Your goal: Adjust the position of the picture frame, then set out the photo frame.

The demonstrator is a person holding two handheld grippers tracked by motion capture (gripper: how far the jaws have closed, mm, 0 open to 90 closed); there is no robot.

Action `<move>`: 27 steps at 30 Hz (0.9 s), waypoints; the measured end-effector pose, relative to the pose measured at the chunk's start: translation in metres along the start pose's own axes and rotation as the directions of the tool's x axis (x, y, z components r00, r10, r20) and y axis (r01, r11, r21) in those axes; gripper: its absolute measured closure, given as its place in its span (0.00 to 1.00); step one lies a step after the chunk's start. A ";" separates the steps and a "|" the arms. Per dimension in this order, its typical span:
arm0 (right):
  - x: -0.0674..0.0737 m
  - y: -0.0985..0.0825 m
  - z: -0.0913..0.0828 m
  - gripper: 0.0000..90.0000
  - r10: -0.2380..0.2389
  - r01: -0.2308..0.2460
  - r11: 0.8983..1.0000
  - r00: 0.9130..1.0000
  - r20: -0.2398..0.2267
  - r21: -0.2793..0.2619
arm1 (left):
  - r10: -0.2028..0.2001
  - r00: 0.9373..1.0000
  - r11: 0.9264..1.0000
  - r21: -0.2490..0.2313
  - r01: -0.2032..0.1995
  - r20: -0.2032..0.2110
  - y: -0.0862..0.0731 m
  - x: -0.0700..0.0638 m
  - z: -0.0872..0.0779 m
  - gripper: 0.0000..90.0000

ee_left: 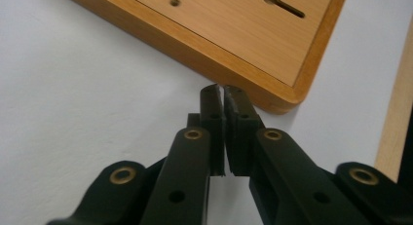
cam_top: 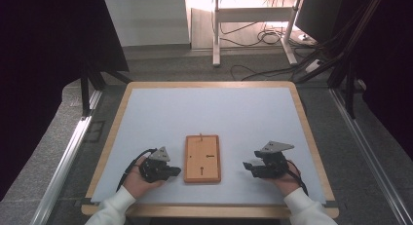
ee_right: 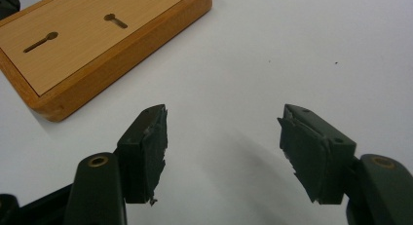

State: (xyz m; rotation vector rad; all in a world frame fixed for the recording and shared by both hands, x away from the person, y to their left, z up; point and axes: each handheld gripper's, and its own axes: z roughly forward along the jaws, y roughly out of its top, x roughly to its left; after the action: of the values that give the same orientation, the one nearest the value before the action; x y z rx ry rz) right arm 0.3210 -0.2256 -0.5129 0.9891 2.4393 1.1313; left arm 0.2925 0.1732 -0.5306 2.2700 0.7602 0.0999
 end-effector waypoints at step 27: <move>0.004 0.002 0.004 0.38 -0.012 0.012 1.000 1.000 -0.015 0.004 | -0.079 0.990 0.986 -0.152 0.061 -0.114 -0.006 0.015 -0.012 0.37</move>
State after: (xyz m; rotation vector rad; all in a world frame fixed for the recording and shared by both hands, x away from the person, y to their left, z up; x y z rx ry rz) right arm 0.3206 -0.2196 -0.5138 0.9696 2.4566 1.1347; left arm 0.2983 0.1928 -0.5279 2.1085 0.8659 0.2536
